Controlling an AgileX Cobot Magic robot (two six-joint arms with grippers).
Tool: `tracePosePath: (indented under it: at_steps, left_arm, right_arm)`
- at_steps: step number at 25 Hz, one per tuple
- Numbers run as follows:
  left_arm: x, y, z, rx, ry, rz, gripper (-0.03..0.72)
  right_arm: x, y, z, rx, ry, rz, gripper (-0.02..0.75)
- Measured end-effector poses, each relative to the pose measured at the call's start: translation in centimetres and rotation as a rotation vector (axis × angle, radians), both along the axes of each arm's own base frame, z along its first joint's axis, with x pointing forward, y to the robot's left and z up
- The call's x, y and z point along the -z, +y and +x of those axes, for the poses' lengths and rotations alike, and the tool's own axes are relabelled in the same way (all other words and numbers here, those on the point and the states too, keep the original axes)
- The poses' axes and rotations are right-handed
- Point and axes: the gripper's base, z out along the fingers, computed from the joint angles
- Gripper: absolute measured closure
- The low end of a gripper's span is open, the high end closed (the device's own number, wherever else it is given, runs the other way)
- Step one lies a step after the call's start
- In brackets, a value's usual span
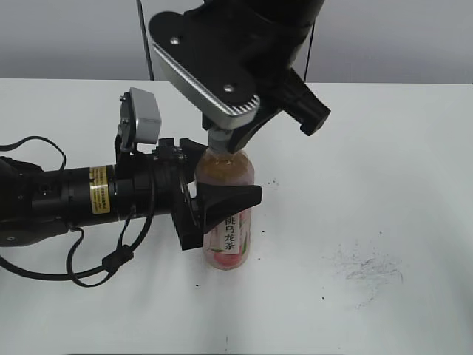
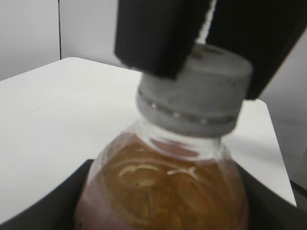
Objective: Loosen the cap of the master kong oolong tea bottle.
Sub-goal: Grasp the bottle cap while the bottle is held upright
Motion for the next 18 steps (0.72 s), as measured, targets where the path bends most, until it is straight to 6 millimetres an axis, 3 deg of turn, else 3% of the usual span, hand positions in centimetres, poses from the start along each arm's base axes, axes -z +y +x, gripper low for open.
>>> tracePosePath:
  at_steps: [5,9,13,18]
  left_arm:
    - [0.0,0.0,-0.01,0.001,-0.002,0.001,0.239]
    - [0.0,0.0,-0.01,0.001,-0.002,0.001,0.239]
    - [0.01,-0.01,-0.06,0.008,-0.005,0.003,0.239]
    - [0.02,-0.03,-0.13,0.015,-0.007,0.004,0.239]
  right_arm:
    - [-0.03,0.01,-0.04,-0.318,-0.115,-0.038,0.464]
    - [-0.06,0.02,-0.05,-0.341,-0.125,-0.042,0.464]
    - [-0.1,0.0,-0.07,-0.155,-0.06,-0.021,0.458]
    - [-0.23,0.06,-0.11,0.368,0.129,0.042,0.221]
